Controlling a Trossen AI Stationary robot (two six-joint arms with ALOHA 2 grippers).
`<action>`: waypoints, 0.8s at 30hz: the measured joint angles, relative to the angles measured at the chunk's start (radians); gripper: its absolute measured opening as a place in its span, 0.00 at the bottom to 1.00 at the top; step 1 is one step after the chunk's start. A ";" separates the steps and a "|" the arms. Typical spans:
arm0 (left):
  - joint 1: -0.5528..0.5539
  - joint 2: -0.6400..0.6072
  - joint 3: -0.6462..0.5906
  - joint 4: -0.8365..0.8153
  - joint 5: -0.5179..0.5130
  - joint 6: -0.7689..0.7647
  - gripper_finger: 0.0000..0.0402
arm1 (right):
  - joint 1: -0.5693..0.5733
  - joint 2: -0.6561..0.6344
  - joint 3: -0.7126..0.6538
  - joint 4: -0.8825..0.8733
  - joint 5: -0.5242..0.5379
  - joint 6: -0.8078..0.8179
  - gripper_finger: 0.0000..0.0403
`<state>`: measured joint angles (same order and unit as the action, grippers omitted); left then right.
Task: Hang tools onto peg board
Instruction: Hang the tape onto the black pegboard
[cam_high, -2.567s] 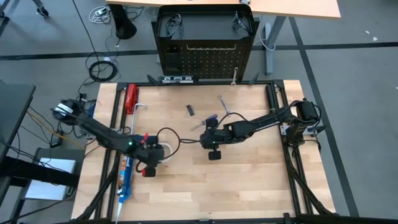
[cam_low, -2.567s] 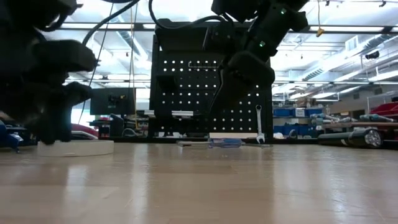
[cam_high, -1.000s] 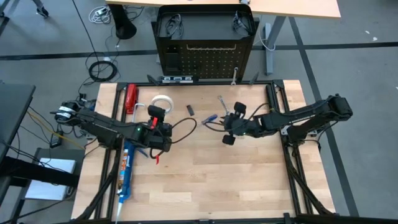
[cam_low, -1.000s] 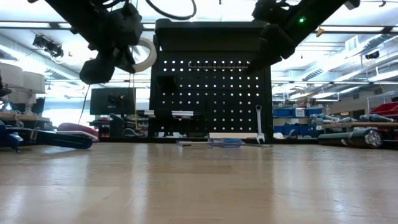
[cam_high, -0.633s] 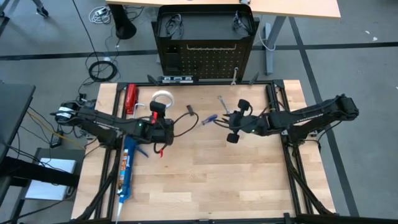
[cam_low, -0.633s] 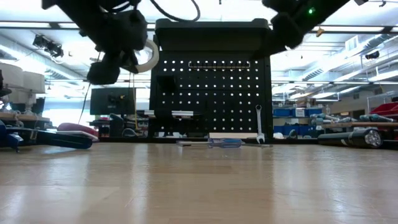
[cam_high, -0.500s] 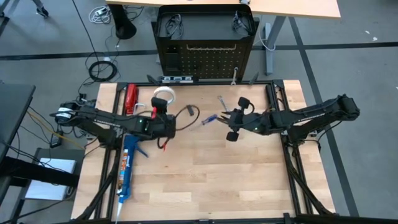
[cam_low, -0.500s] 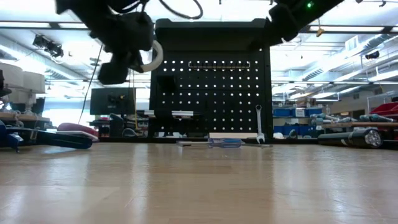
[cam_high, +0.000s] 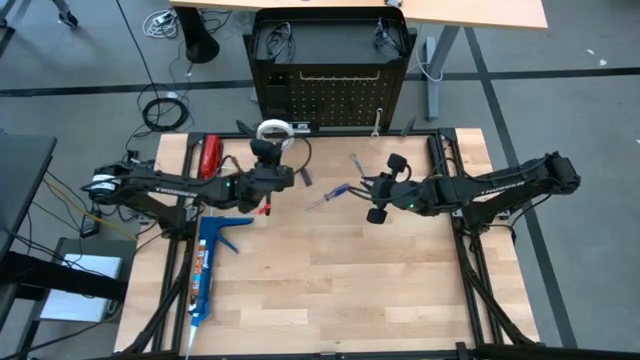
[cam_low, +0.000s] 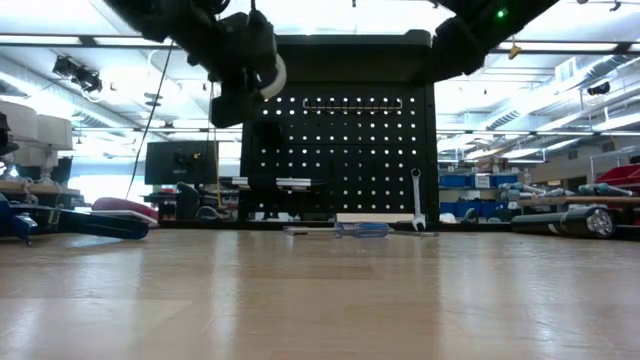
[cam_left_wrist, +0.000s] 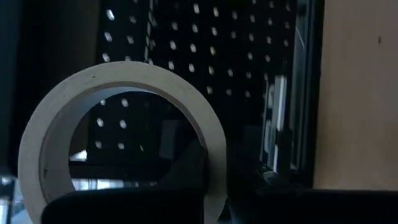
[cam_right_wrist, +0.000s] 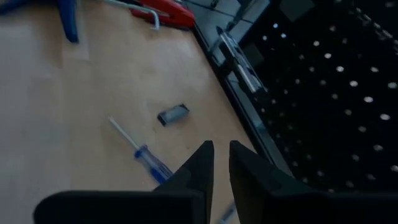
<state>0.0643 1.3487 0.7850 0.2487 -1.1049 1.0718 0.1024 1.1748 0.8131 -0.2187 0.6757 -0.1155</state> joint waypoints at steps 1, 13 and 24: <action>0.002 0.000 -0.025 0.068 0.000 0.036 0.07 | 0.000 0.000 0.000 -0.008 0.011 0.000 0.14; 0.153 0.006 -0.182 0.354 0.090 0.340 0.07 | -0.001 0.000 0.000 0.002 0.037 -0.017 0.13; 0.282 0.006 -0.182 0.397 0.340 0.228 0.09 | -0.002 0.000 0.000 0.005 0.031 -0.018 0.12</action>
<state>0.3466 1.3548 0.6029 0.6455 -0.7654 1.2998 0.1005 1.1751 0.8131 -0.2138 0.7066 -0.1337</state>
